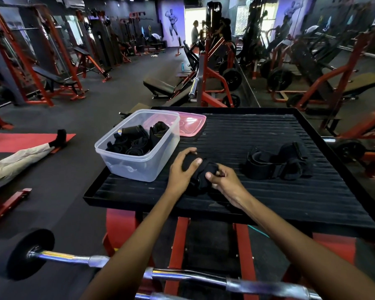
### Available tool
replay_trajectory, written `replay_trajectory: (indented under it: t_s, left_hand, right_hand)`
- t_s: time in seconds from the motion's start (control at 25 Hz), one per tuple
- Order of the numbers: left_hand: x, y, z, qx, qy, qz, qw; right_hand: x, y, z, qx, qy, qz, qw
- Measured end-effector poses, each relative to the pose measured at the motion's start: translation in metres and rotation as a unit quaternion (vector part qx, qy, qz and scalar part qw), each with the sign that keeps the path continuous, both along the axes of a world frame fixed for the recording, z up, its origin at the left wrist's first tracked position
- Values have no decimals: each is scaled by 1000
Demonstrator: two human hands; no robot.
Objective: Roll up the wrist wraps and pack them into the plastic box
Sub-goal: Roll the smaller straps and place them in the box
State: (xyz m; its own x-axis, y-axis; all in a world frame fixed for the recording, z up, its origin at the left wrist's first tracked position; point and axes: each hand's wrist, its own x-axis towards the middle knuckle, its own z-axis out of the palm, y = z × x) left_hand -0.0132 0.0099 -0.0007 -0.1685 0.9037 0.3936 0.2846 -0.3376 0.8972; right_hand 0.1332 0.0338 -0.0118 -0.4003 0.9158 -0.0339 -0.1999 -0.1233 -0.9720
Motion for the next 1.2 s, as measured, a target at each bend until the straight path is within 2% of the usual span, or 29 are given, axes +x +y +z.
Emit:
replay_trajectory:
  t_s: [0.08,0.16,0.24,0.36,0.52,0.68,0.8,0.96,1.08,1.2]
  left_hand:
    - [5,-1,1,33,42,14,998]
    - [6,0,4,21,49,2,999]
    - [1,2,3,-52,-28,-24,998]
    - [-8,4,4,-151,-170,-35,973]
    - [-5,4,9,-148,-201,-11,968]
    - [1,4,5,-133,-168,21,977]
    - [10,2,5,-144,-138,74,977]
    - [27,-2,5,-149,-28,153,977]
    - [30,-3,13,-163,-9,124,979]
    - [9,-8,17,-186,-9,25,982]
  right_hand:
    - [-4,0,-1,19,-54,-49,997]
    - [-4,1,1,51,-105,-74,990]
    - [-2,1,5,80,-104,-50,990]
    - [1,0,8,94,-40,25,994]
    - [4,0,1,80,-36,80,993]
    - [6,-3,-2,149,-119,66,979]
    - [1,-3,-5,161,-151,12,975]
    - [-7,-4,-1,169,-193,-92,962]
    - [-4,0,-3,172,-187,-96,962]
    - [1,6,-10,184,-183,-76,963]
